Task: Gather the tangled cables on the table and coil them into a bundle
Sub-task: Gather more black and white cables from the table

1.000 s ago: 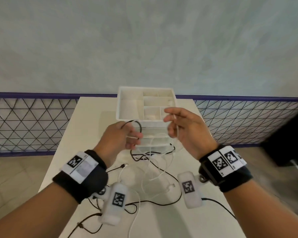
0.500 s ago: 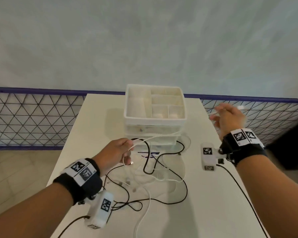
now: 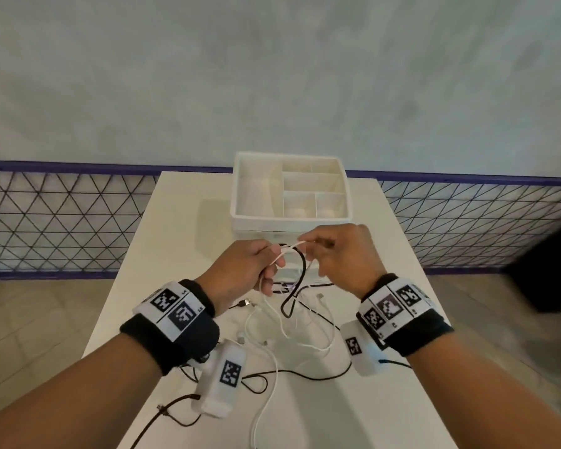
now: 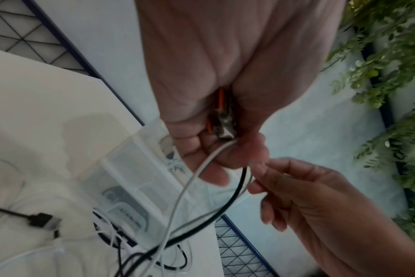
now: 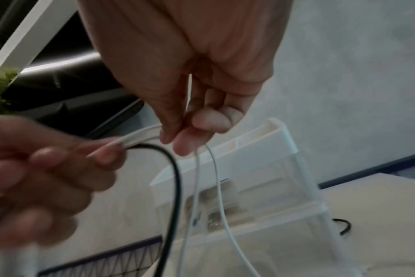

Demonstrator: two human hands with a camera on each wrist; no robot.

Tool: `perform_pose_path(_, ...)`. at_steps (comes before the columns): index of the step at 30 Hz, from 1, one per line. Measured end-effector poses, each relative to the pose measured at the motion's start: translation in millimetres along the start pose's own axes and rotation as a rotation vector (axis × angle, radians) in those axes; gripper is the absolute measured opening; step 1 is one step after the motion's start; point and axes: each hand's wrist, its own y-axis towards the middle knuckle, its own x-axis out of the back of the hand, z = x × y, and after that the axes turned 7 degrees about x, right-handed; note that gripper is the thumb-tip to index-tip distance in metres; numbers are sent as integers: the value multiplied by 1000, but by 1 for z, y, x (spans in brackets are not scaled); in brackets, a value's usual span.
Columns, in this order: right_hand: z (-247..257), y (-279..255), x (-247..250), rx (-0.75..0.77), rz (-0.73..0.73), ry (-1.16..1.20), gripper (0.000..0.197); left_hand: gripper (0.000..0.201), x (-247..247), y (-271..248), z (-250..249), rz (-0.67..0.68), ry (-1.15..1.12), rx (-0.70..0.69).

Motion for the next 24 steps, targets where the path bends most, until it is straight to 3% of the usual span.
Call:
perform_pose_path(3,-16,6,27,-100,-97,29,8,31,10,-4,9,62,36,14)
perform_pose_path(7,-35,21,70,-218,-387,117,5,34,22,-6,33,76,102,28)
perform_pose_path(9,-41,24,85,-224,-457,105,7,35,26,-7,44,56,124,52)
perform_pose_path(16,-71,31,83,-267,-667,198,14,37,48,-18,59,-20,249,127)
perform_pose_path(18,-81,28,79,-293,-608,212,23,38,52,-18,60,-44,216,147)
perform_pose_path(20,-93,19,71,-385,-358,146,49,35,51,-17,58,-76,67,192)
perform_pose_path(22,-98,6,55,-482,-76,-94,78,31,50,-16,54,-119,-39,216)
perform_pose_path(23,-96,-3,43,-466,-36,-211,78,30,50,-15,51,-135,-59,210)
perform_pose_path(24,-89,-13,28,-397,-65,-288,66,30,49,-14,48,-145,-57,200)
